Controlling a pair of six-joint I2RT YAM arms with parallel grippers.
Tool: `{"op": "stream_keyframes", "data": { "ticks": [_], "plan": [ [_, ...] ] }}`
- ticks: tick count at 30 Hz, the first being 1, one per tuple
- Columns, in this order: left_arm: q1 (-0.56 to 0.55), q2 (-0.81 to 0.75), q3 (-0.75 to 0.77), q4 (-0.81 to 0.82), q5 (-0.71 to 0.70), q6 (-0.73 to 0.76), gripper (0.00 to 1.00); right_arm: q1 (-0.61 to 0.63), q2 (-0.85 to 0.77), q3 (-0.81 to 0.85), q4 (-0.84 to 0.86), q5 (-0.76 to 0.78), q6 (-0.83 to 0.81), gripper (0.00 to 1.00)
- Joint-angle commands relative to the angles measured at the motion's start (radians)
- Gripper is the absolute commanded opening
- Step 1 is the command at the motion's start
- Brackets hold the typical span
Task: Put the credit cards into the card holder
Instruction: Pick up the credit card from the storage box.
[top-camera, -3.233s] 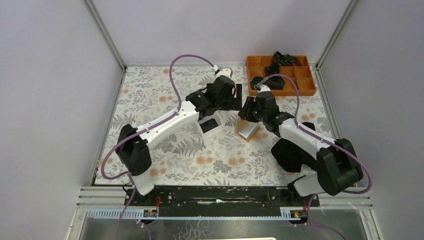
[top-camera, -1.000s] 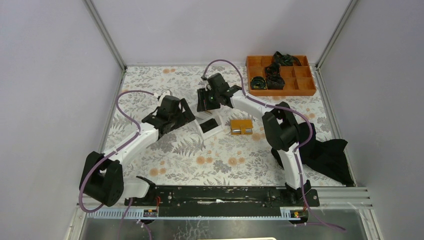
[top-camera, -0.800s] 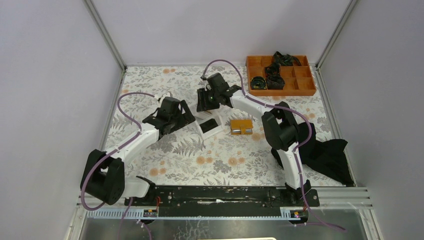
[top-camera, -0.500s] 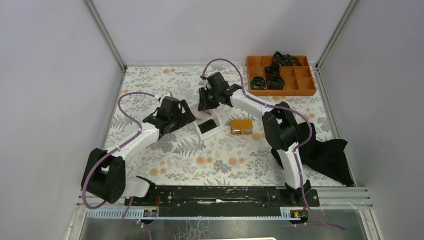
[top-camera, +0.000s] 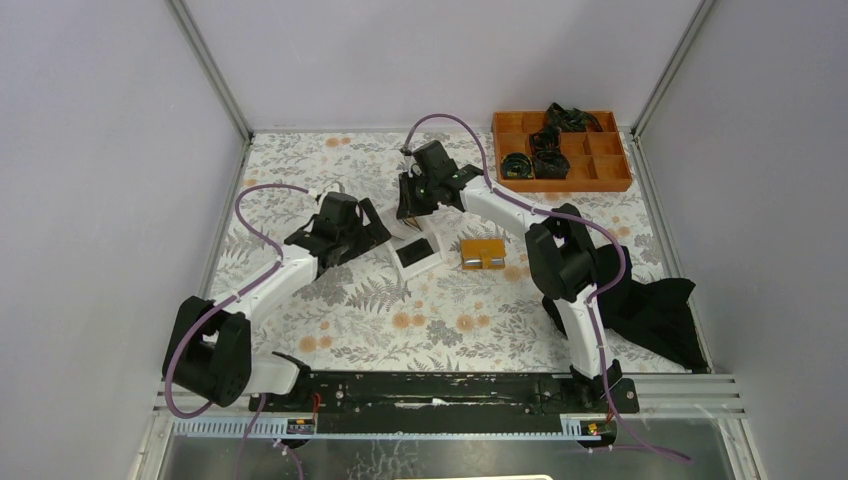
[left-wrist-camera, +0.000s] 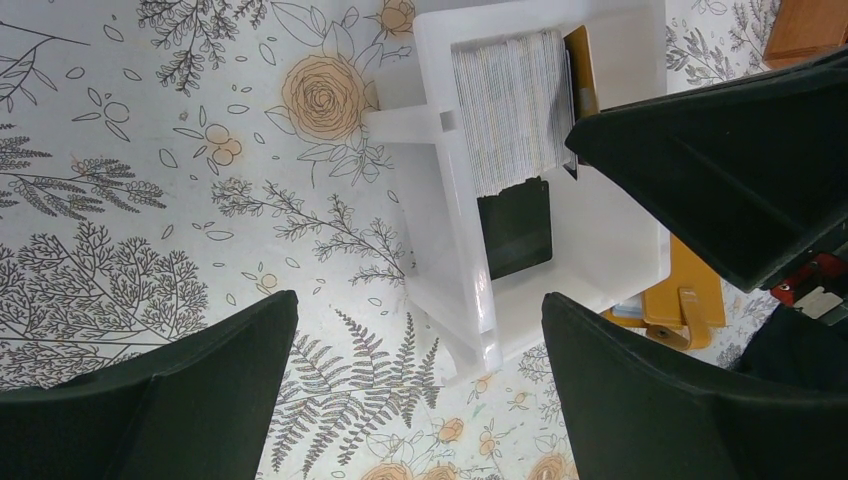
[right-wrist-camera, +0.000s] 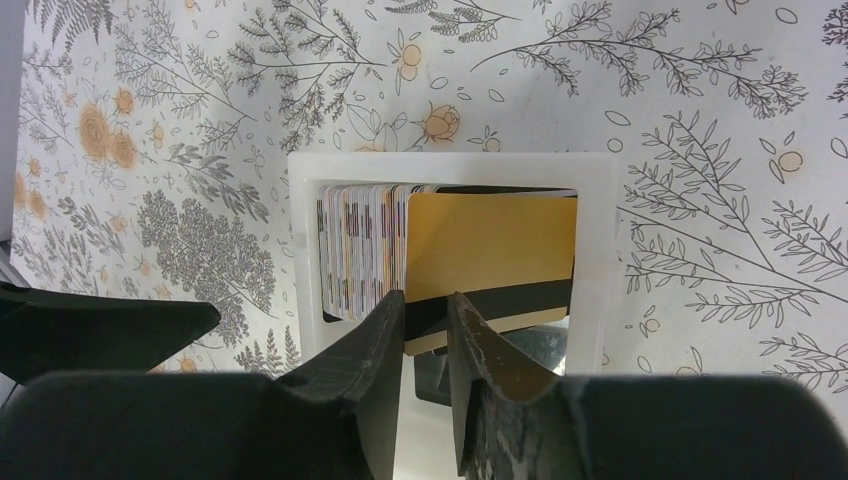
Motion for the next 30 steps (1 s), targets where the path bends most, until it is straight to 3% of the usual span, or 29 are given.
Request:
{"op": "stream_keyframes", "data": {
  "ticks": [1, 14, 20, 23, 30],
  "plan": [
    [0.013, 0.0, -0.005, 0.058, 0.014, 0.013, 1.0, 0.008, -0.023, 0.051, -0.024, 0.008, -0.001, 0.27],
    [0.022, 0.011, 0.026, 0.053, 0.019, 0.029, 1.0, 0.015, -0.055, 0.078, -0.078, 0.163, -0.066, 0.22],
    [0.026, 0.001, 0.033, 0.089, 0.055, 0.037, 1.0, 0.019, -0.074, 0.075, -0.095, 0.223, -0.102, 0.12],
    [0.027, -0.041, 0.006, 0.151, 0.089, 0.026, 1.0, 0.019, -0.092, 0.062, -0.092, 0.242, -0.115, 0.05],
    [0.068, -0.183, -0.106, 0.261, 0.153, -0.075, 1.0, 0.019, -0.135, 0.027, -0.073, 0.252, -0.124, 0.0]
  ]
}}
